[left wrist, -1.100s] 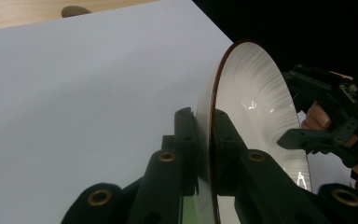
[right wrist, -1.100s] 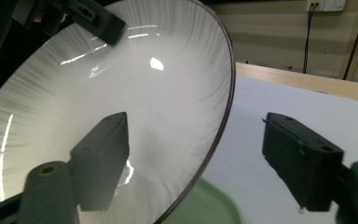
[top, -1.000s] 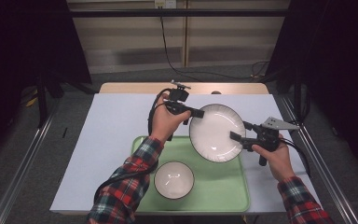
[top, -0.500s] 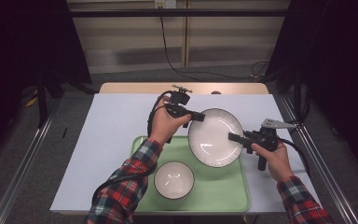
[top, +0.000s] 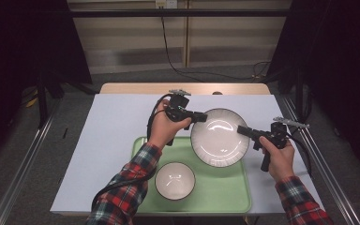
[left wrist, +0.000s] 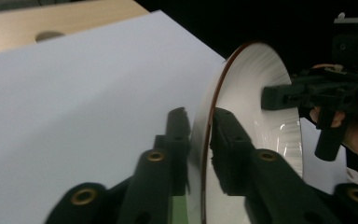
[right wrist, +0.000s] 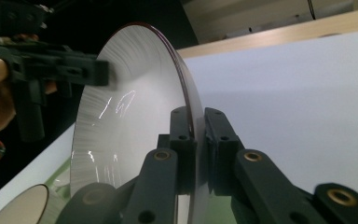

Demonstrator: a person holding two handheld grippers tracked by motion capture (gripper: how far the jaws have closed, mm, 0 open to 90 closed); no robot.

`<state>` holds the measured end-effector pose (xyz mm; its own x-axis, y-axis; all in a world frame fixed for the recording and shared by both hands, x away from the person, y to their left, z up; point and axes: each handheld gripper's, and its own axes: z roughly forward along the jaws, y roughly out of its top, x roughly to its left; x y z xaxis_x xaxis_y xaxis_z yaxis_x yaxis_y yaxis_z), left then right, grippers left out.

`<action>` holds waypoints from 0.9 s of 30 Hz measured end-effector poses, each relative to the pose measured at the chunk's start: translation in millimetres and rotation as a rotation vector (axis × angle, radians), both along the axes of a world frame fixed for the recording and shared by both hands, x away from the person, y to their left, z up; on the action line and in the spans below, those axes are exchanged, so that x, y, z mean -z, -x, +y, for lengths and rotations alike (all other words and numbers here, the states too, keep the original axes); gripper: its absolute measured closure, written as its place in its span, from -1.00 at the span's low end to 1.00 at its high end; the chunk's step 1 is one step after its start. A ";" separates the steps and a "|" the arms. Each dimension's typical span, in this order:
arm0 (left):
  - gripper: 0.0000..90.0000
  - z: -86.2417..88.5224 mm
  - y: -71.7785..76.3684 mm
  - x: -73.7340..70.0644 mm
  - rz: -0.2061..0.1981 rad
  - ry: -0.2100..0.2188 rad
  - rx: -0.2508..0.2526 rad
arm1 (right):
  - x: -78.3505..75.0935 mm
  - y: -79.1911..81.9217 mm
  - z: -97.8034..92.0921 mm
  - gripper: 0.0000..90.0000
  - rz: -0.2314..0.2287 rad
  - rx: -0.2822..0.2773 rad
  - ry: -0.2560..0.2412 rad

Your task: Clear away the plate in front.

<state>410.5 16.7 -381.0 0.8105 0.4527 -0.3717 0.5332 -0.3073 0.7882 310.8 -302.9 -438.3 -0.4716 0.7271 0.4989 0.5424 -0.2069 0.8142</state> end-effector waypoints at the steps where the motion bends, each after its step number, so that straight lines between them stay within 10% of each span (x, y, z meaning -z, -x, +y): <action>1: 0.51 2.5 0.0 -0.9 -0.012 0.017 -0.011 | 1.0 0.0 0.5 0.86 0.012 0.001 0.008; 14: -0.40 39.6 1.1 -3.4 -0.137 0.011 -0.111 | 6.5 -0.2 8.2 0.86 0.137 0.021 0.000; 27: -0.66 74.7 1.2 1.6 -0.196 -0.012 -0.202 | 10.9 -0.5 12.4 0.86 0.209 0.043 0.026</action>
